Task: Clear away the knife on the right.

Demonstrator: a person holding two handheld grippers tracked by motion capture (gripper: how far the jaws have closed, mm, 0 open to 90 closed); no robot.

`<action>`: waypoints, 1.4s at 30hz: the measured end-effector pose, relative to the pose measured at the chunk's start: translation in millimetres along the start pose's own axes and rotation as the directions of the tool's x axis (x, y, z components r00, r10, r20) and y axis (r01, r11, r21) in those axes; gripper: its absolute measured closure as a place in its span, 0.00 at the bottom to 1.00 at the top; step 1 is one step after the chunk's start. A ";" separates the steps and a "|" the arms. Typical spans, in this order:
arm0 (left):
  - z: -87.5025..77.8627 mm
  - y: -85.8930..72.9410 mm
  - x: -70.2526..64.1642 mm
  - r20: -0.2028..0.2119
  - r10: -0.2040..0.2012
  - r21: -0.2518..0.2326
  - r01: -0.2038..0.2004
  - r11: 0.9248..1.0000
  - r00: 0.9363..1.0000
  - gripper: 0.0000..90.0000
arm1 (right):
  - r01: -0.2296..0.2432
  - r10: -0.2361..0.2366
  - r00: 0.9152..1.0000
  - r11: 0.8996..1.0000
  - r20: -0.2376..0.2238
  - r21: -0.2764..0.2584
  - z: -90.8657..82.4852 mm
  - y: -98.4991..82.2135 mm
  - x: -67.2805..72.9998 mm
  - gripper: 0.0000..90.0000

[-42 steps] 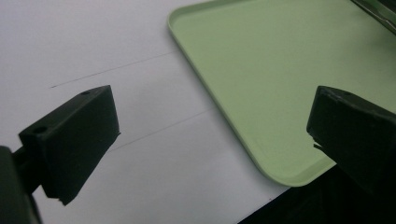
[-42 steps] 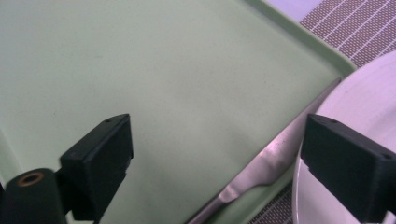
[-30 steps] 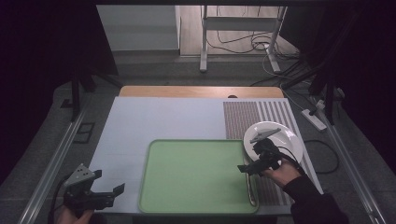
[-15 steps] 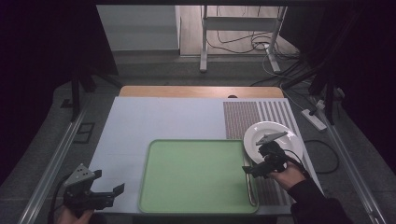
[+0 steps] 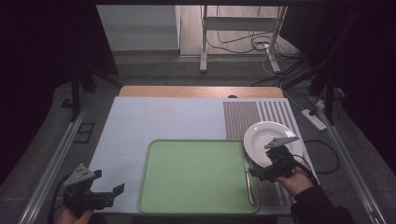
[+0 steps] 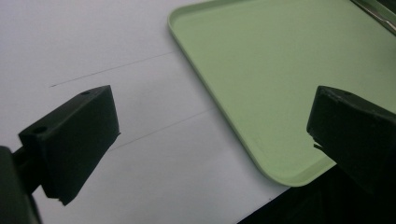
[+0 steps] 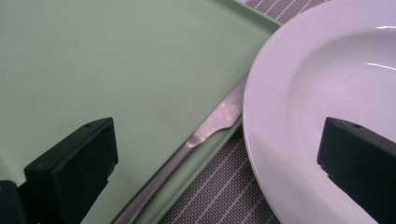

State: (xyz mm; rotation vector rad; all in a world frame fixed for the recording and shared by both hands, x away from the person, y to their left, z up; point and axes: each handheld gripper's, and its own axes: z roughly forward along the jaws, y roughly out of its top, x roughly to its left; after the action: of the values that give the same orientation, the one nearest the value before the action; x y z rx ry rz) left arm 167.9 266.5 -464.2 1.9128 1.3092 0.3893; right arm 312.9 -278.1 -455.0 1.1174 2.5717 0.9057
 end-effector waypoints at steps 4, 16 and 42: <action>0.0 0.0 0.0 0.000 -0.001 0.000 0.001 1.000 1.000 0.02 | -0.018 0.018 1.000 1.000 0.011 -0.018 -6.3 -5.6 -1.5 0.00; 0.0 0.0 0.2 -0.001 -0.003 -0.001 0.003 1.000 1.000 0.02 | -0.063 0.065 0.997 0.997 0.040 -0.041 -22.2 -24.6 -6.2 0.00; 0.0 0.0 0.5 0.000 -0.006 0.000 0.006 1.000 1.000 0.02 | -0.098 0.108 0.989 0.991 0.102 -0.093 -48.1 -45.9 -7.0 0.00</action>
State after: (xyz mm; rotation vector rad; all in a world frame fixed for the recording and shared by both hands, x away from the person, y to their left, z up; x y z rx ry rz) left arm 168.1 266.9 -464.3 1.9079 1.3148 0.3861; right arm 271.2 -329.3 -445.1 1.2481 2.3843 0.9454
